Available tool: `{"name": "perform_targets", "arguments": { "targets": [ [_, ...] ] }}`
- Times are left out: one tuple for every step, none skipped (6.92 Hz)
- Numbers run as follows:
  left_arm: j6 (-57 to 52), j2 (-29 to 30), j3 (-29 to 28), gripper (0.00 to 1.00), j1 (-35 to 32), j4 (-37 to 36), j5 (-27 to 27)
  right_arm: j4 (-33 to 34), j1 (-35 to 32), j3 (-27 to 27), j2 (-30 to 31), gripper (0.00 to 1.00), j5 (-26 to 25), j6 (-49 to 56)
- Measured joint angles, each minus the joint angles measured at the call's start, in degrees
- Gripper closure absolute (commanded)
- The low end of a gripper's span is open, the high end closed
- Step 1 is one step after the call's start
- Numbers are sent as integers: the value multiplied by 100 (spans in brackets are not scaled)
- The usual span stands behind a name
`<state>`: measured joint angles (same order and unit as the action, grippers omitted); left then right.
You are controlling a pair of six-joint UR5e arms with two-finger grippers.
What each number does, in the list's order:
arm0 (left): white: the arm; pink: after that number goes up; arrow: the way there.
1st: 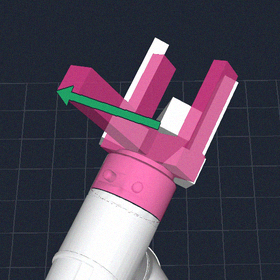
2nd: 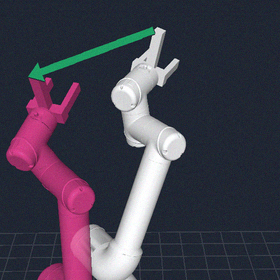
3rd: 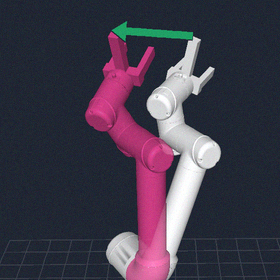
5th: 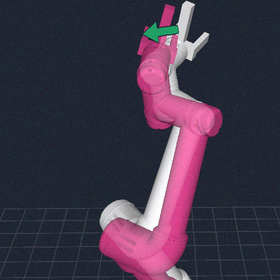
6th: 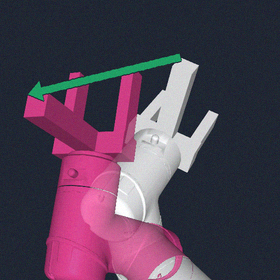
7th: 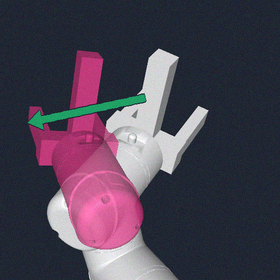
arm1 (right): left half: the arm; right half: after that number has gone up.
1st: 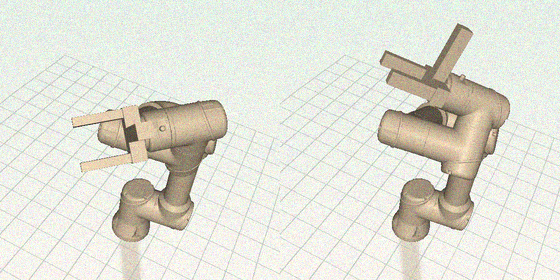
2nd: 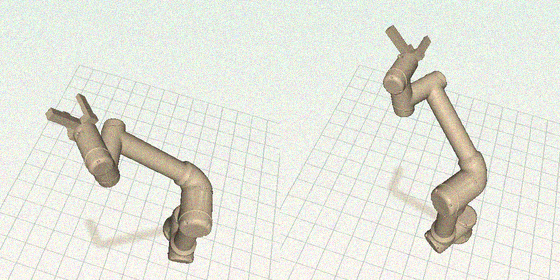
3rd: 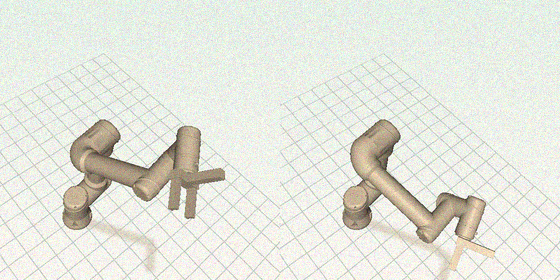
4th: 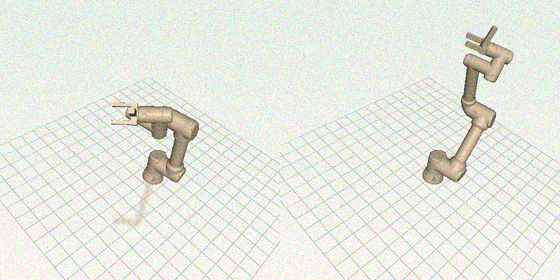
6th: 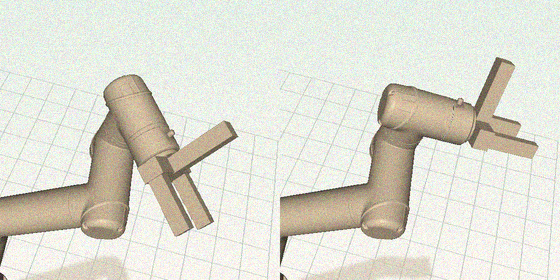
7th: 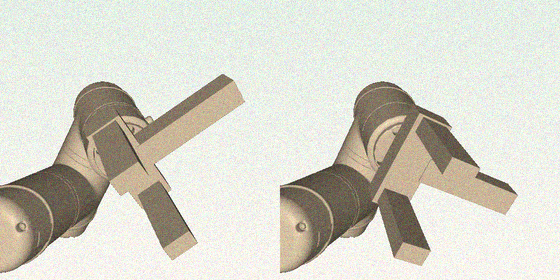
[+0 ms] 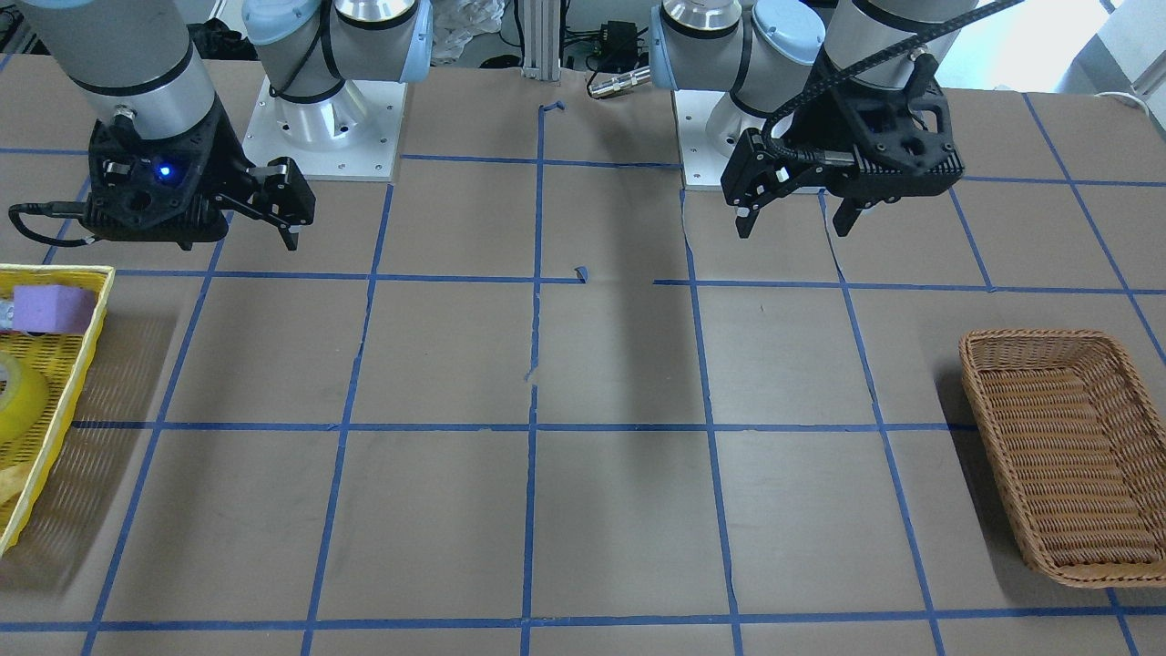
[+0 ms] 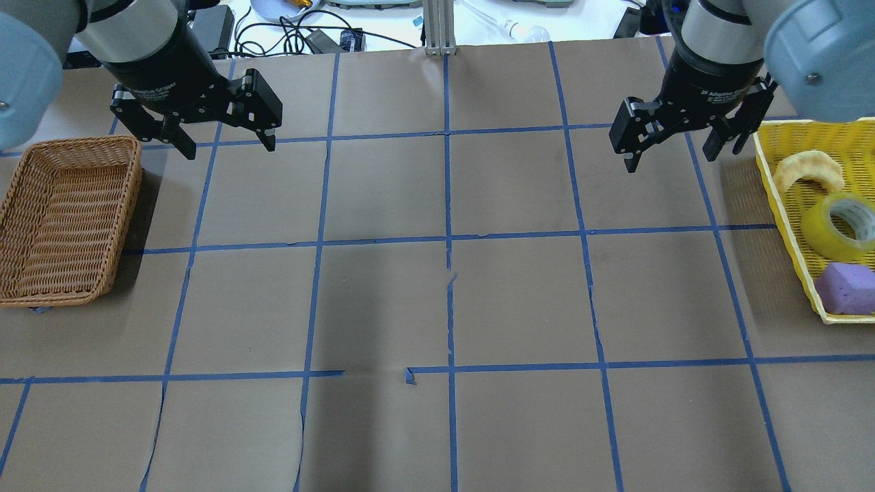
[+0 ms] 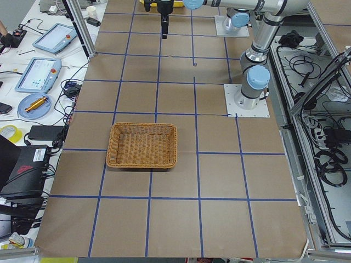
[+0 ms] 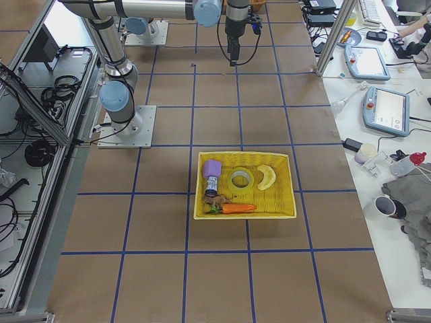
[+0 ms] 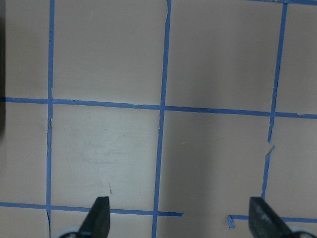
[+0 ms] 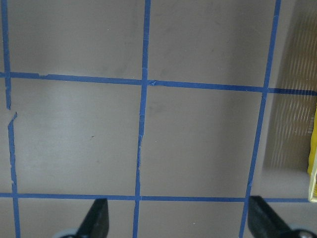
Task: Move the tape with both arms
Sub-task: 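Reach the right gripper down into the yellow basket over the yellow tape roll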
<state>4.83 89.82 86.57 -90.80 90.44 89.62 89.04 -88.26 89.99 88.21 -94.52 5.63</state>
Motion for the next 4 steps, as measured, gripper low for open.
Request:
{"name": "perform_targets", "arguments": {
  "targets": [
    [0, 0, -3, 0, 0, 0, 2, 176, 234, 14, -80, 0, -44, 239],
    [0, 0, -4, 0, -3, 0, 2, 409, 672, 25, -177, 0, -92, 705],
    [0, 0, -2, 0, -6, 0, 3, 553, 1238, 31, -338, 0, -102, 1298],
    [0, 0, -1, 0, -3, 0, 3, 758, 1783, 36, -577, 0, -108, 1830]
  ]
}}
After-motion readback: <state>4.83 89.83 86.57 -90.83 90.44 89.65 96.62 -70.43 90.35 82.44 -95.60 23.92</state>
